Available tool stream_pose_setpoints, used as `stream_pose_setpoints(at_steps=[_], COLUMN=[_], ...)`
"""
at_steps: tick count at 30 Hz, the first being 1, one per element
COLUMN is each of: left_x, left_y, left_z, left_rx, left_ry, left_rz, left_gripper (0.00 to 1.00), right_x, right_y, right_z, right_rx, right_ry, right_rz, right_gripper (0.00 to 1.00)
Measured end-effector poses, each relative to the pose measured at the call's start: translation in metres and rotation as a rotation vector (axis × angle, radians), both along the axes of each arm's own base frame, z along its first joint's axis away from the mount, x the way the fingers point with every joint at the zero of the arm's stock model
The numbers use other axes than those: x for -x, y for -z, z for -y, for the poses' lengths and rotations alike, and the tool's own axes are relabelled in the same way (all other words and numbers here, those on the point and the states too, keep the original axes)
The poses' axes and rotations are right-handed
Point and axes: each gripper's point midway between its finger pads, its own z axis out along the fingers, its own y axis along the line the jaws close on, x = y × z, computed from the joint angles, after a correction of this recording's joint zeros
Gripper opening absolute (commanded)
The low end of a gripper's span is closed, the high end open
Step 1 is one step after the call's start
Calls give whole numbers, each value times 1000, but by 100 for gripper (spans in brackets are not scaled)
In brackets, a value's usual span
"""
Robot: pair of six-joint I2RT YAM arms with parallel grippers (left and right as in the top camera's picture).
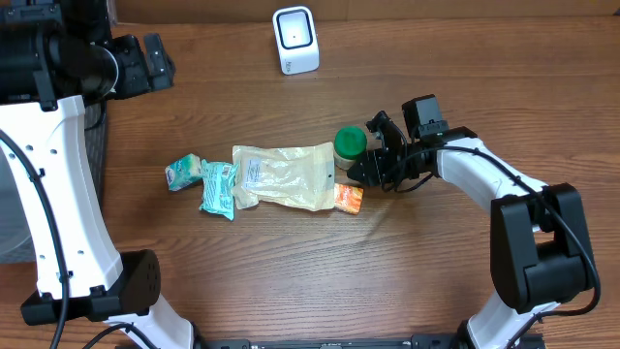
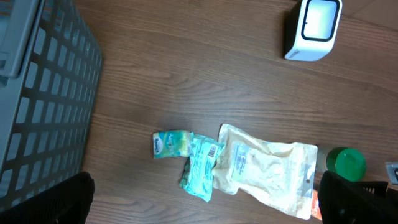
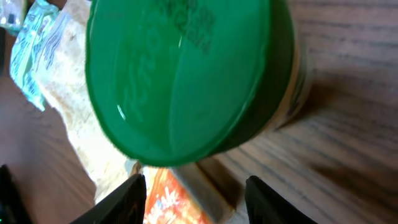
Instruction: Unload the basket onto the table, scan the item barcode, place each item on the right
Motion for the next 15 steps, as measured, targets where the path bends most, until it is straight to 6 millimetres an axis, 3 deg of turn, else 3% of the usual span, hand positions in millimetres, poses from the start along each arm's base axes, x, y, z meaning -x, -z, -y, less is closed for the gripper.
stream_pose_setpoints(at_steps=[11,15], left_x=[0,0], left_y=[0,0], left_z=[0,0], left_rx=[0,0], left_ry=[0,0], left_rz=[0,0], left_gripper=[100,100], right_x=[30,33], right_y=[28,30], right_z=[-2,-1], right_rx=[26,29], right_ry=[-30,-29], right_rz=[-50,-59], right_gripper=[36,25])
